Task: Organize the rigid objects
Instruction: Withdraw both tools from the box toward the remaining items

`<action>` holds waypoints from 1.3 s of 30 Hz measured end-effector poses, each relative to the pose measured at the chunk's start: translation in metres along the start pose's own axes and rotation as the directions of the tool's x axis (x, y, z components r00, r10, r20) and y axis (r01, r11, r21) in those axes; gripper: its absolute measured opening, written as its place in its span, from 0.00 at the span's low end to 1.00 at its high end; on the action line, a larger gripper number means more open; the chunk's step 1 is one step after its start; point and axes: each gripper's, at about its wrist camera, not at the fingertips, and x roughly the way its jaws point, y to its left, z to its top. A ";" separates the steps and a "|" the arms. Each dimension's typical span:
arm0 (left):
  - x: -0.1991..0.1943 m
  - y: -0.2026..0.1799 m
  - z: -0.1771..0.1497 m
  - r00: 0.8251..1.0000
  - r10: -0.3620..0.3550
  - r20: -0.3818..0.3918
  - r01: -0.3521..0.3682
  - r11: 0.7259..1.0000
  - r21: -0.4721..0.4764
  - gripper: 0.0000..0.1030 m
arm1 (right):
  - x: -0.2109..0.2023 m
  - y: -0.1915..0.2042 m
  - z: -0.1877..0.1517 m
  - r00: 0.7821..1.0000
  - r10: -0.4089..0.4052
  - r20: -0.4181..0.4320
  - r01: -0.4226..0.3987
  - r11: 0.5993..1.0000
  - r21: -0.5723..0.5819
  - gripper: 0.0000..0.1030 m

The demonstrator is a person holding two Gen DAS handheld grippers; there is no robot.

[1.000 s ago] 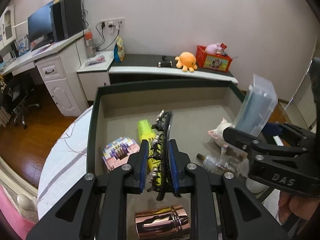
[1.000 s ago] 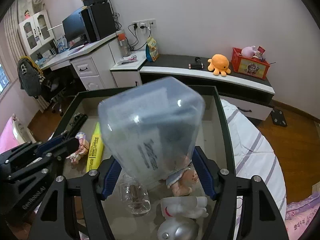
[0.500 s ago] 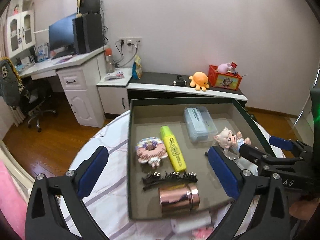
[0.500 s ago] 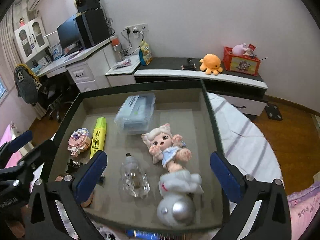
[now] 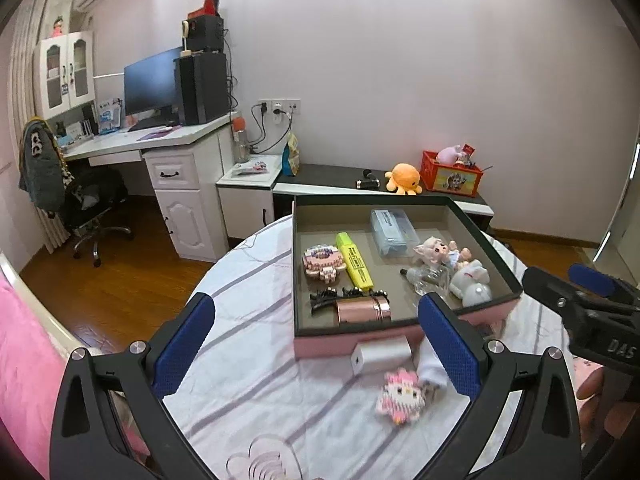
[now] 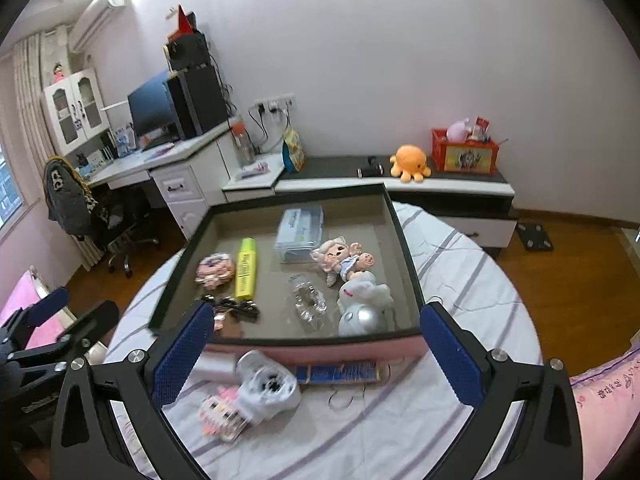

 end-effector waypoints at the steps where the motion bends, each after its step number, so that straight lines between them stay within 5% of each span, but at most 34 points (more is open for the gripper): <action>1: -0.005 0.001 -0.003 1.000 -0.002 0.000 0.002 1.000 -0.006 1.00 | -0.005 0.001 -0.002 1.000 0.001 0.006 -0.001 1.000 -0.002 1.00; 18: -0.092 0.006 -0.045 0.997 0.014 0.070 -0.011 0.999 -0.044 1.00 | -0.112 0.014 -0.052 0.991 -0.018 0.133 0.019 1.000 -0.009 1.00; 39: -0.102 -0.001 -0.060 0.999 -0.003 0.050 0.005 0.999 -0.041 1.00 | -0.121 0.009 -0.075 0.994 -0.019 0.105 0.020 1.000 -0.008 1.00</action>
